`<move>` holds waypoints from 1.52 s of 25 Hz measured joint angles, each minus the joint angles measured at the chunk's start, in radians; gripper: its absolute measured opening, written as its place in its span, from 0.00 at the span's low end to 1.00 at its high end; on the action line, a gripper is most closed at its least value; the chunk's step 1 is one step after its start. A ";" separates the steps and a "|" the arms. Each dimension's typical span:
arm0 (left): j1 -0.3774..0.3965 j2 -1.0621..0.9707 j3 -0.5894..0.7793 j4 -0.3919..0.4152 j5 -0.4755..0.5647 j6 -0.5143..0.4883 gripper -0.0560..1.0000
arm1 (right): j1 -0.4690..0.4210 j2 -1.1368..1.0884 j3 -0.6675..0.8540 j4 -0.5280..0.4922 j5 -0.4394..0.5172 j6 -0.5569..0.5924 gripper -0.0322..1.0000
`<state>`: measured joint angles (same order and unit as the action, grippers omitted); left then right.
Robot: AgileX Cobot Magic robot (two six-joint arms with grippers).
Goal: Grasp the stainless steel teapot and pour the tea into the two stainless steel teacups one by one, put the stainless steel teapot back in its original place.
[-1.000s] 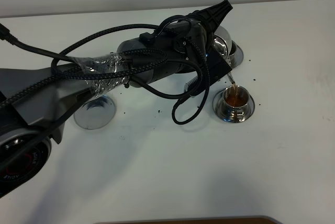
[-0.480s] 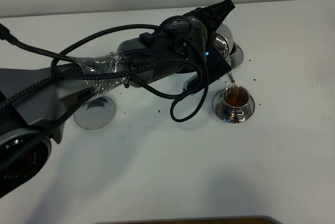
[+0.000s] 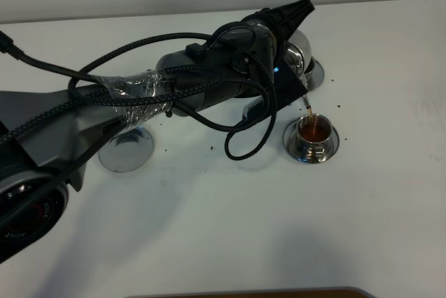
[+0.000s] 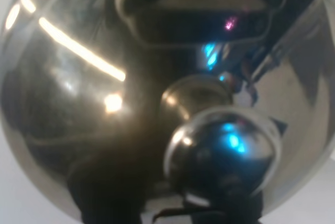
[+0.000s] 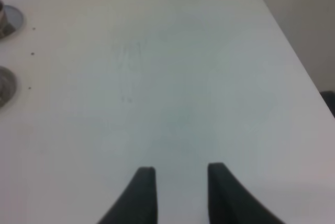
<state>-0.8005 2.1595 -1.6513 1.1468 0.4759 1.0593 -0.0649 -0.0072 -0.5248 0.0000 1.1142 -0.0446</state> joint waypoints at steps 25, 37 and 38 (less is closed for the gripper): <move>0.000 0.000 0.000 0.015 -0.023 0.000 0.29 | 0.000 0.000 0.000 0.000 0.000 0.000 0.27; 0.000 0.000 0.000 0.038 -0.030 0.000 0.29 | 0.000 0.000 0.000 0.000 0.000 0.000 0.27; 0.000 0.000 0.000 0.039 -0.033 0.000 0.29 | 0.000 0.000 0.000 0.000 0.000 0.000 0.27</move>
<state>-0.8005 2.1595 -1.6513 1.1862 0.4432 1.0593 -0.0649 -0.0072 -0.5248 0.0000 1.1142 -0.0446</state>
